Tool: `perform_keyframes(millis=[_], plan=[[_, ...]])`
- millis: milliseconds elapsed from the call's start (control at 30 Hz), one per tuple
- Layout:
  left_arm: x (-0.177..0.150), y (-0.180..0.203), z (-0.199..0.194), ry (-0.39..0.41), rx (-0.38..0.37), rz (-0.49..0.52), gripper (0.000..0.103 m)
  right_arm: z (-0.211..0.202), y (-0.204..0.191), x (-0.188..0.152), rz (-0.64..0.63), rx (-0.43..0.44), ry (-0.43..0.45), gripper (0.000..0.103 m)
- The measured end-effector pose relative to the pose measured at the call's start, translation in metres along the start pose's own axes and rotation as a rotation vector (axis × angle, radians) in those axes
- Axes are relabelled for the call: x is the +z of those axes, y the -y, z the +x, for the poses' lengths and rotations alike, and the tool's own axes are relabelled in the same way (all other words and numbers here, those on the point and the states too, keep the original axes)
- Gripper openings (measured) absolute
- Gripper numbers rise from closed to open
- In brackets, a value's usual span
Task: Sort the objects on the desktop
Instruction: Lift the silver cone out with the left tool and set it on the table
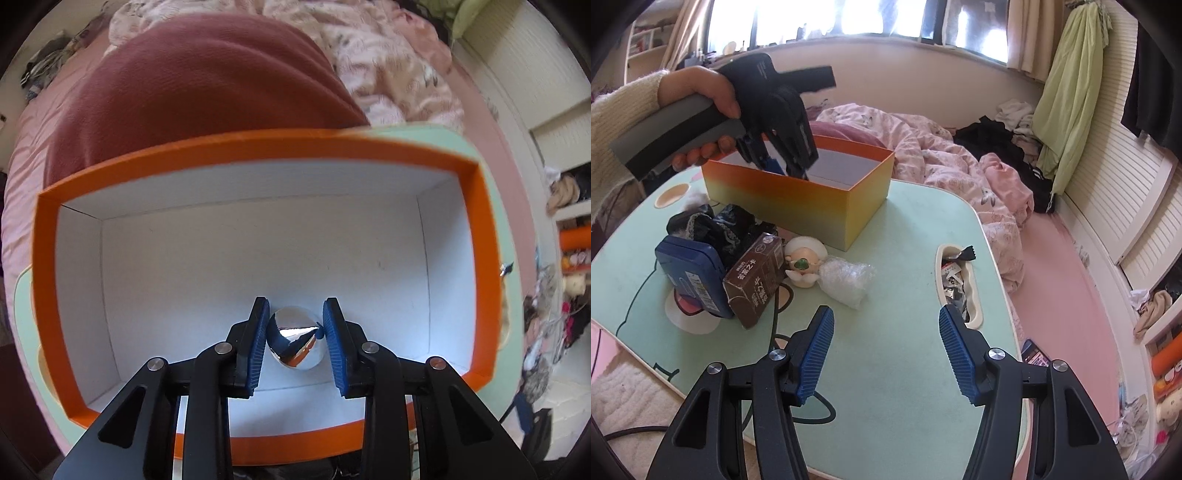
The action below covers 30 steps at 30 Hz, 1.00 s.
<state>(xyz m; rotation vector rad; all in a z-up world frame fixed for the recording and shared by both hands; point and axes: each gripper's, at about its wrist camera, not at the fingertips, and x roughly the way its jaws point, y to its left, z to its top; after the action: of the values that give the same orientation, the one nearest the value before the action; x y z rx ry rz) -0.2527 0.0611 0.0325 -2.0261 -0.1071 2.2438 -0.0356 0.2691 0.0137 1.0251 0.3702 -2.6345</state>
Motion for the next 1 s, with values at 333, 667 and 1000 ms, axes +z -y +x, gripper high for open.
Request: perform_keyframes(millis=[333,667,1000], plan=[[-0.012,0.007,-0.057,0.131,-0.116,0.013,0.031,0.002,-0.001,-0.002,0.002,0.003,-0.006,0.059],[-0.131,0.018,-0.082,0.278,-0.276,0.199,0.031,0.014,-0.01,-0.009,0.063,0.062,-0.009,0.067],[-0.163,-0.006,-0.075,0.587,-0.325,0.141,0.065,0.025,-0.029,-0.017,0.069,0.097,-0.009,0.067]])
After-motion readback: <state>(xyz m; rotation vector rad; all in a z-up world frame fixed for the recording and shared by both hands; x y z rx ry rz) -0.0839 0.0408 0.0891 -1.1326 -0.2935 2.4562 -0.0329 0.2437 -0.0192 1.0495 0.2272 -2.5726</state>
